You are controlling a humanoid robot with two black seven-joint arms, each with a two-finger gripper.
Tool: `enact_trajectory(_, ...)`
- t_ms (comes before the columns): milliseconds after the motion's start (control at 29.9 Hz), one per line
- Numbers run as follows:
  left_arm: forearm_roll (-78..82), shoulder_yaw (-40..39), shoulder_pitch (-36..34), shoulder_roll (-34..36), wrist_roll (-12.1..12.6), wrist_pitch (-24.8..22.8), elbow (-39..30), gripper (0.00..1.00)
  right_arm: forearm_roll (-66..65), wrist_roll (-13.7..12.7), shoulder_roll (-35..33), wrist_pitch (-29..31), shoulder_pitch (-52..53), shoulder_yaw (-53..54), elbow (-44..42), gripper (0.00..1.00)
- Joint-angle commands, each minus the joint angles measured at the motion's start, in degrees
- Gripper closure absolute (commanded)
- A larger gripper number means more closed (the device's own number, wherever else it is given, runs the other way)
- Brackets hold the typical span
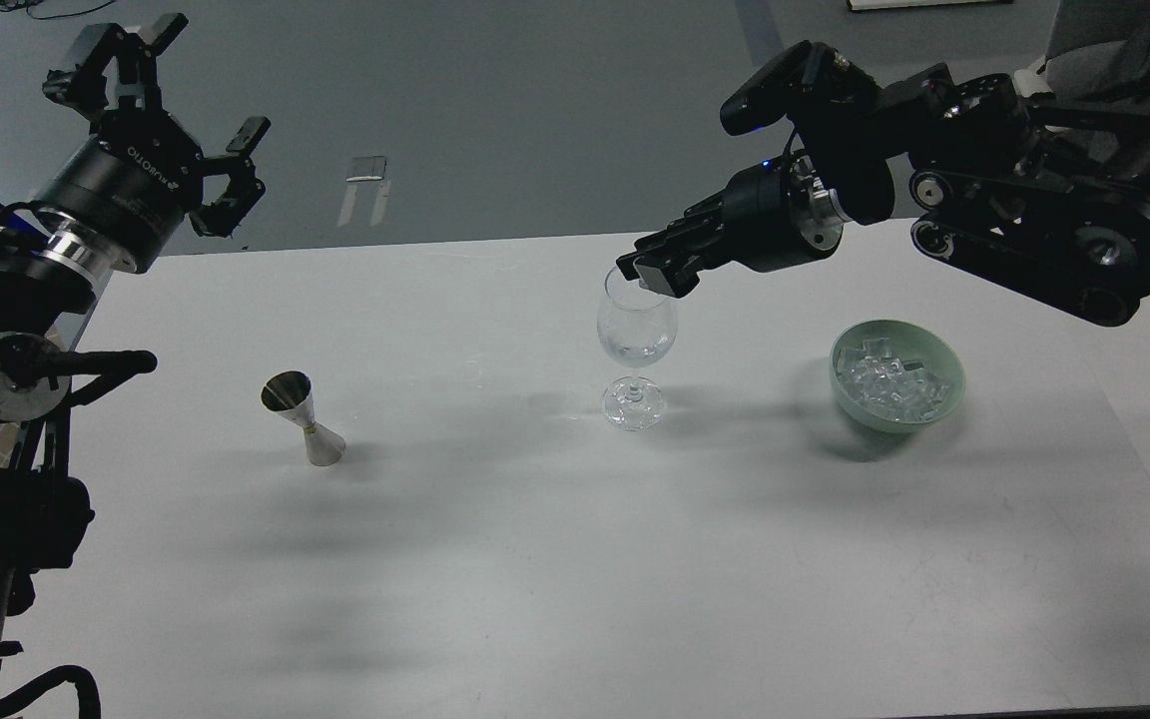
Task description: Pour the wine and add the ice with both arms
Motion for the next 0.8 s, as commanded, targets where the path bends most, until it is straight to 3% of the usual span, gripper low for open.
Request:
enact_trajectory(0,-0.1,0.0,0.0,0.1,0.0,0.0,0.0,0.02,0.1,0.1,0.1,0.0,-0.1,0.1,0.1,0.6)
enact_trajectory(267,-0.1,0.0,0.0,0.2,0.0,0.0,0.0,0.02,0.3,-0.3,0.2,-1.4,0.1,0.5,-0.3,0.47)
enact_trajectory(367,-0.1,0.0,0.0,0.1,0.0,-0.1,0.0,0.02,0.6,-0.8,0.0,-2.7,1.2,2.6,-0.6,0.28)
enact_trajectory(401,-0.2,0.0,-0.1,0.1,0.0,-0.1,0.0,0.02,1.9,-0.9,-0.3,-3.0,1.7,4.4,-0.8,0.13)
enact_trajectory(468,-0.2,0.0,-0.2,0.2,0.0,-0.2,0.0,0.02,6.8,-1.1,-1.2,-3.0,2.6,6.7,-1.9,0.02)
enact_trajectory(768,-0.3,0.1,-4.0,0.5,0.2,-1.8,3.7,0.02,40.7,-1.3,-2.0,-5.2,3.7,16.3,-16.3,0.01)
